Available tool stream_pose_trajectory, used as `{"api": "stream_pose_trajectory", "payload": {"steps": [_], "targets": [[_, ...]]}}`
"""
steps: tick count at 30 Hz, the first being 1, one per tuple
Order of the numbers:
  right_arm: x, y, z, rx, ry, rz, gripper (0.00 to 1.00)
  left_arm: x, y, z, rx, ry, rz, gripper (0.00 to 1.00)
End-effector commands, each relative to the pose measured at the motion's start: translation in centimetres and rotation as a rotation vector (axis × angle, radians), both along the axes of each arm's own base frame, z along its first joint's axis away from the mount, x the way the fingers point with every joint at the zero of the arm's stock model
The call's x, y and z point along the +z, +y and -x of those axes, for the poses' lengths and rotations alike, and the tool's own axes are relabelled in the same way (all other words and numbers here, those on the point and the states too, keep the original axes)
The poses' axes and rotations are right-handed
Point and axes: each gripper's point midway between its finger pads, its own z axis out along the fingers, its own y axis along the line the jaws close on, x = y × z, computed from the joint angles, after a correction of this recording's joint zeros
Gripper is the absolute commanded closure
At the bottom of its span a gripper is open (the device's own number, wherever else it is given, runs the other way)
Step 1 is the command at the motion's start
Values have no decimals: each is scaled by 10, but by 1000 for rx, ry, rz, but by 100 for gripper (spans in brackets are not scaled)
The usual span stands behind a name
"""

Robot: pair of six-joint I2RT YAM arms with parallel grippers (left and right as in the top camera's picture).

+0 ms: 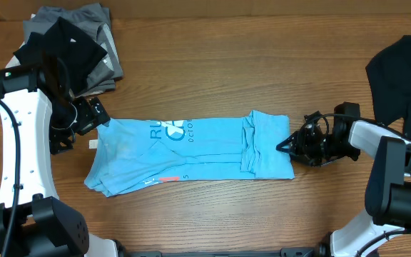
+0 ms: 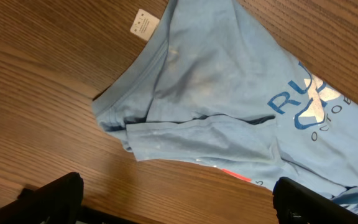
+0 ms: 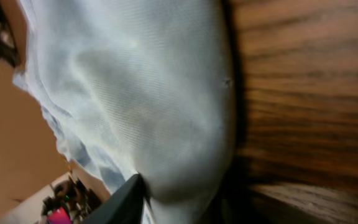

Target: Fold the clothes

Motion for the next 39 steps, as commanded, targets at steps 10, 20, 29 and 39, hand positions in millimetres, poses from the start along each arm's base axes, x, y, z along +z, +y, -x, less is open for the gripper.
{"api": "stream_pose_trajectory", "payload": {"steps": [10,20,29,39], "targets": [[-2,-32,-23,-116,65,152,96,3,-3,1,-28,-13,-4,0],[43,-76,-36,-175,74,438,96,3,-2,-2,-27,-23,-6,0],[83,-63,-33,-194,-27,717,96,3,-4,-6,-26,-42,4,0],[83,1,-31,-86,-129,880,96,3,-3,-5,-27,-40,2,0]]}}
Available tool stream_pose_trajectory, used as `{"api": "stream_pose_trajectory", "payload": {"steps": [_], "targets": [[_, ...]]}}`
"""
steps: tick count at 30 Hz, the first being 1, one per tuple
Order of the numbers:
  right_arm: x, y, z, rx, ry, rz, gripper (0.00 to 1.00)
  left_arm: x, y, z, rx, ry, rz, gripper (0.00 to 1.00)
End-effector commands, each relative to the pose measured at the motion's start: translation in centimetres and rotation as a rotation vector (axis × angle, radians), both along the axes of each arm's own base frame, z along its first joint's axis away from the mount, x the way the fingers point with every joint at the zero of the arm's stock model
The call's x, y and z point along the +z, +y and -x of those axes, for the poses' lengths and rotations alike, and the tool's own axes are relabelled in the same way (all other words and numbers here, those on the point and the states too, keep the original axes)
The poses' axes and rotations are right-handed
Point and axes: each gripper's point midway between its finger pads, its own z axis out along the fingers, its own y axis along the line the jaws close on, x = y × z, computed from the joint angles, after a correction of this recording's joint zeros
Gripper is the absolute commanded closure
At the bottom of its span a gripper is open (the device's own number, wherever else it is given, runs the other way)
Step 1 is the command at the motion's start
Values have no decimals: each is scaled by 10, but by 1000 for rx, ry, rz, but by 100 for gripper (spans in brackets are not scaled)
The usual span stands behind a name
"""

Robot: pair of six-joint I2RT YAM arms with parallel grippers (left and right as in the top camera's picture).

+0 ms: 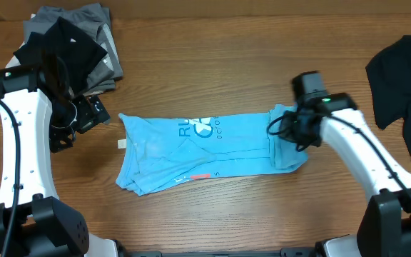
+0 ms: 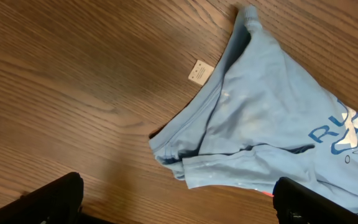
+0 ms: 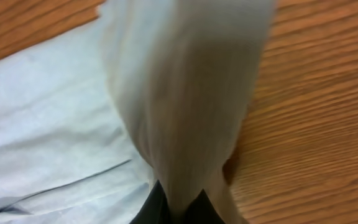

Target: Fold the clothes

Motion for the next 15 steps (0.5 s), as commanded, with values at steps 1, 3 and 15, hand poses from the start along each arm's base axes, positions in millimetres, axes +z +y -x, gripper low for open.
{"api": "stream_pose_trajectory", "payload": {"steps": [1,3,15], "targets": [[11,13,-10,-3,-81,76,96,3,-4,0,-27,-16,6,0],[12,24,-10,6,-95,77,96,3,-4,0,-27,-17,6,0],[-14,61,7,59,-59,78,96,3,-4,0,-27,-16,6,0]]}}
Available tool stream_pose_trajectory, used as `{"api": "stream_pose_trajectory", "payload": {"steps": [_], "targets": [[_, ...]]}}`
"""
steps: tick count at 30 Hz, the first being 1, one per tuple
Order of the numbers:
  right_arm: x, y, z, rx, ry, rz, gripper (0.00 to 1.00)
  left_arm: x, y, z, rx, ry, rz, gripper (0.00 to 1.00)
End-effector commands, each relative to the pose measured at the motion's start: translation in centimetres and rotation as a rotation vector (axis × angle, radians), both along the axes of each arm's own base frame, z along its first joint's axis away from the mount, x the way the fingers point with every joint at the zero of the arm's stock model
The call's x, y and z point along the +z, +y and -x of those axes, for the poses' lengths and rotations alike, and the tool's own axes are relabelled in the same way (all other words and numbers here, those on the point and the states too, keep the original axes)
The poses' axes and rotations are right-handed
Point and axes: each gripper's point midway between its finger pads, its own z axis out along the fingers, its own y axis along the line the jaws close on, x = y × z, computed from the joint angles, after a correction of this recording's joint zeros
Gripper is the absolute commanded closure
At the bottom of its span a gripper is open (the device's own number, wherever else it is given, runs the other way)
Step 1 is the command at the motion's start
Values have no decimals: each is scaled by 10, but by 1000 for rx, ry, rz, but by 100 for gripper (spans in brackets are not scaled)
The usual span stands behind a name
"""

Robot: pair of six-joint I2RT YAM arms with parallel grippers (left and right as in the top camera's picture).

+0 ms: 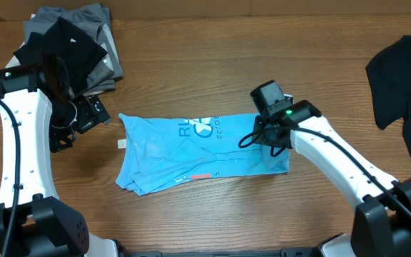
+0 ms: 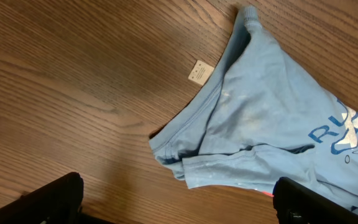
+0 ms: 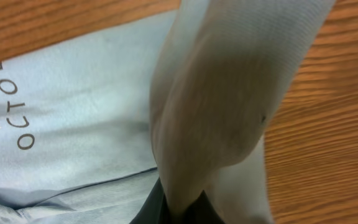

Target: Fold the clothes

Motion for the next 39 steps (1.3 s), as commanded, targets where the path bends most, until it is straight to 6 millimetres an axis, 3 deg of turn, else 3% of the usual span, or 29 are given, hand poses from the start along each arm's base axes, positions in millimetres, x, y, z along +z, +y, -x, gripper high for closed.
{"api": "stream_pose_trajectory", "payload": {"steps": [1,6,8,10,11,14,18,23,27,28,31,32,39], "targets": [[-14,5,7,-16,25,18,94,3,-4,0,-27,-17,6,0],[-28,24,15,9,57,3,88,3,-4,0,-27,-17,6,0],[-31,34,17,30,67,-26,75,3,-4,0,-28,-17,6,0],[-31,46,19,55,65,-54,73,3,-4,0,-28,-17,6,0],[-31,51,19,65,63,-62,67,3,-4,0,-28,-17,6,0],[-30,59,20,84,60,-80,36,3,-4,0,-28,-17,6,0],[-17,61,16,76,65,-102,30,3,-4,0,-28,-16,6,0],[23,46,3,21,48,-111,33,3,-4,0,-28,-16,6,0],[52,28,-12,-4,-7,-132,45,3,-4,0,-28,-16,5,0],[57,19,-18,-1,-25,-128,55,3,-4,0,-28,-16,3,0],[53,-5,-27,-58,-26,-116,92,3,-4,0,-28,-16,3,0],[50,-10,-29,-77,-23,-126,96,3,-4,0,-28,-16,3,0],[16,-19,-36,-119,36,-147,96,3,-4,0,-28,-16,3,0]]}}
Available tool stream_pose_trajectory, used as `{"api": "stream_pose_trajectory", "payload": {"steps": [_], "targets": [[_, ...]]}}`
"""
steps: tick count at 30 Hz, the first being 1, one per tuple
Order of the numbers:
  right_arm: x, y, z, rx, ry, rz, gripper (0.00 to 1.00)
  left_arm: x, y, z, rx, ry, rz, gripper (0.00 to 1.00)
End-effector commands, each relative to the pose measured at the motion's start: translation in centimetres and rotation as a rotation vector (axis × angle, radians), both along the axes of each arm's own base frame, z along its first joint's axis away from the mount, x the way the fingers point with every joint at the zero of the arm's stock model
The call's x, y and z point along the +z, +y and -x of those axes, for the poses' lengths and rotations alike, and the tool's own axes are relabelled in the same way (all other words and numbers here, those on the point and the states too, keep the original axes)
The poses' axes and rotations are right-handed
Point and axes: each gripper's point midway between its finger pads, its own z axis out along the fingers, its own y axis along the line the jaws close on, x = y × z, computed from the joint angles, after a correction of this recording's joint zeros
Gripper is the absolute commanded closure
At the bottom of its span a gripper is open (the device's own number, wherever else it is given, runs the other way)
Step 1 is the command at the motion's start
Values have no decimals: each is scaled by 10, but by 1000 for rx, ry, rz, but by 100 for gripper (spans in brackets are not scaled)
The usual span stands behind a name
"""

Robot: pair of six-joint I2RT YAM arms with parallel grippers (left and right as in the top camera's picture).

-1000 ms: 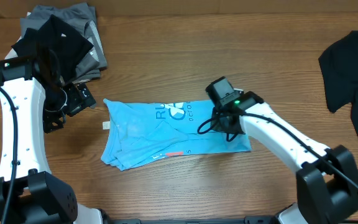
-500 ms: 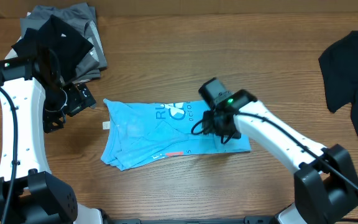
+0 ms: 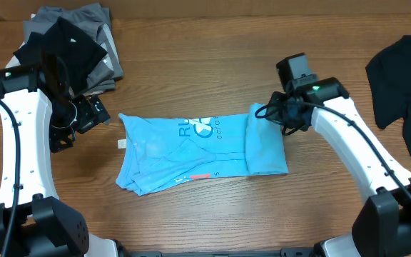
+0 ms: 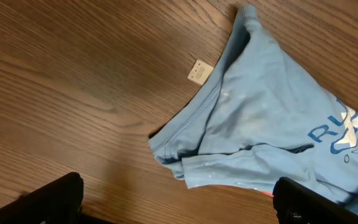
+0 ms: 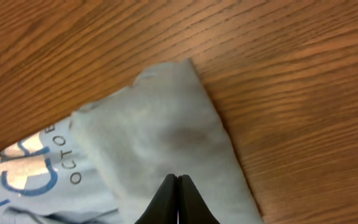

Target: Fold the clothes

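Note:
A light blue T-shirt with dark blue print lies folded in a band across the table's middle. Its right end is turned over onto it and lies flat, also seen in the right wrist view as a plain flap. My right gripper hovers over the flap's far corner, its fingertips pressed together with no cloth between them. My left gripper stands open left of the shirt's collar end, where a white tag sticks out; its fingers touch nothing.
A pile of grey and black clothes sits at the back left, close behind the left arm. A black garment lies at the right edge. Bare wood table lies around the shirt.
My right gripper has let go of the shirt's right end, which now lies flat on the shirt. It has moved right and farther back, shut on nothing. The left arm has not moved.
First my right gripper pinched the shirt's right end low on the table. Then the whole shirt lay farther right with that end lifted. Then the end hung over the shirt's printed part, and now it lies folded over with the gripper free of it.

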Motion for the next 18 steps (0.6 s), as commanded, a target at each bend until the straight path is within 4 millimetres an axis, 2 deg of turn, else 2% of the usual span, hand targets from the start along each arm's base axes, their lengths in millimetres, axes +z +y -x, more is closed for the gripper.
{"api": "stream_pose_trajectory", "payload": {"steps": [1,7,14,16,18], "targets": [[-29,9,2,28,63,-24,96,3,-3,0,-28,-16,0,0],[-65,45,-2,48,114,-132,96,3,-3,0,-28,-15,0,0],[-64,86,-12,133,28,-161,96,3,-3,0,-28,-16,0,0],[-64,92,-11,147,23,-162,96,3,-3,0,-28,-15,0,0],[-65,89,-11,119,23,-142,96,3,-3,0,-28,-15,0,0]]}}
